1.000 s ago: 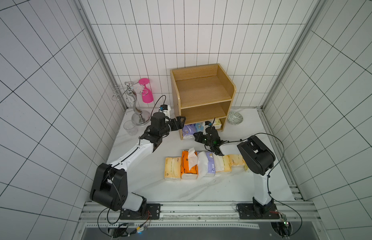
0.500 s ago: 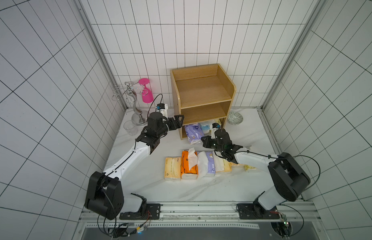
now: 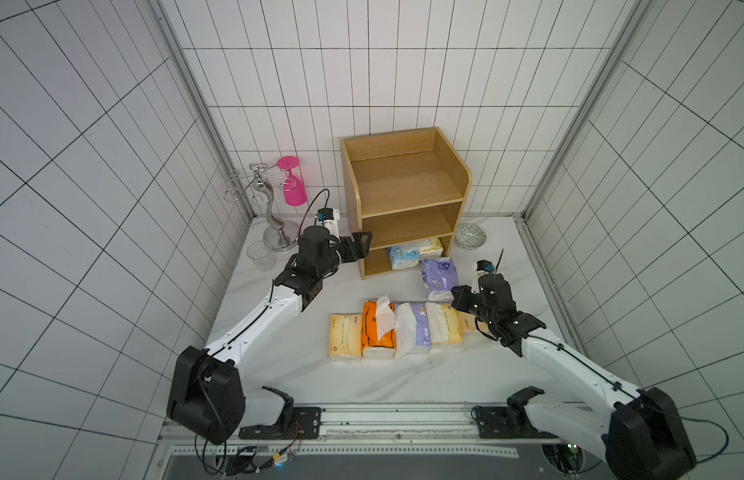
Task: Remove the tissue boxes from the shelf
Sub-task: Place the box of tissues at the center of the board.
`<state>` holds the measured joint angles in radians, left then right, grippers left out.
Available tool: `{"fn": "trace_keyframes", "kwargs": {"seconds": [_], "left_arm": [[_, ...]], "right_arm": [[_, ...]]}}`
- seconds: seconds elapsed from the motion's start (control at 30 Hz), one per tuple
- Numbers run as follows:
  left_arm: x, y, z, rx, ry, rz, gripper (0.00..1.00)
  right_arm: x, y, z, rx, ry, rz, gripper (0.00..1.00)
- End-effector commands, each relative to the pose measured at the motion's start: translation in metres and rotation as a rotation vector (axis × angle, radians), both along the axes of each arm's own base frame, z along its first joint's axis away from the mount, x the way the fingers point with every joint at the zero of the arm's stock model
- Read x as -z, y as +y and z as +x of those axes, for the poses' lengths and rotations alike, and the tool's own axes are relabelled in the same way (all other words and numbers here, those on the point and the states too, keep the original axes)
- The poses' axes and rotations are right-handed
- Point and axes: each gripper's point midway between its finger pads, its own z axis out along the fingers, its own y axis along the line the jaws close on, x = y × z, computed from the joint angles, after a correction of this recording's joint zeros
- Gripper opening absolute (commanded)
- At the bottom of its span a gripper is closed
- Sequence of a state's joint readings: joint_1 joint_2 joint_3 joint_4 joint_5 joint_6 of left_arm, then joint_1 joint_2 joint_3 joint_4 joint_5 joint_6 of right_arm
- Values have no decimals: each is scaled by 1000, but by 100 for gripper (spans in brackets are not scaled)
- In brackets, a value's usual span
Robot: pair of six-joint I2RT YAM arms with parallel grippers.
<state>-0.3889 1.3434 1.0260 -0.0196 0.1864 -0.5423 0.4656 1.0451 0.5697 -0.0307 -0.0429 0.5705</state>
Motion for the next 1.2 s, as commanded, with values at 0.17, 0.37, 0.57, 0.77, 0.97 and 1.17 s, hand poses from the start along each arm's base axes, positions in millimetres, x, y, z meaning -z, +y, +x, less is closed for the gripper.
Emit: {"fn": "trace_keyframes", "kwargs": {"seconds": [0.17,0.37,0.57,0.77,0.97,1.17], "left_arm": [[-7,-10,2,0,-19,4,89],[-1,-11,5,-1,-12,21,89],[5,-12,9,5,-3,33,89],[8,-13,9,9,0,39,89],[15,-14,7,15,8,29,89],[21,-14,6,18,18,35,89]], "right_arm": [[27,-48,9,28,109,-15,0],[43,-61,25,26,166,17,0],[50,-63,27,45,164,33,9],[35,-65,42,55,137,34,8],[53,-68,54,63,193,3,9],[69,-64,56,55,225,28,15]]}}
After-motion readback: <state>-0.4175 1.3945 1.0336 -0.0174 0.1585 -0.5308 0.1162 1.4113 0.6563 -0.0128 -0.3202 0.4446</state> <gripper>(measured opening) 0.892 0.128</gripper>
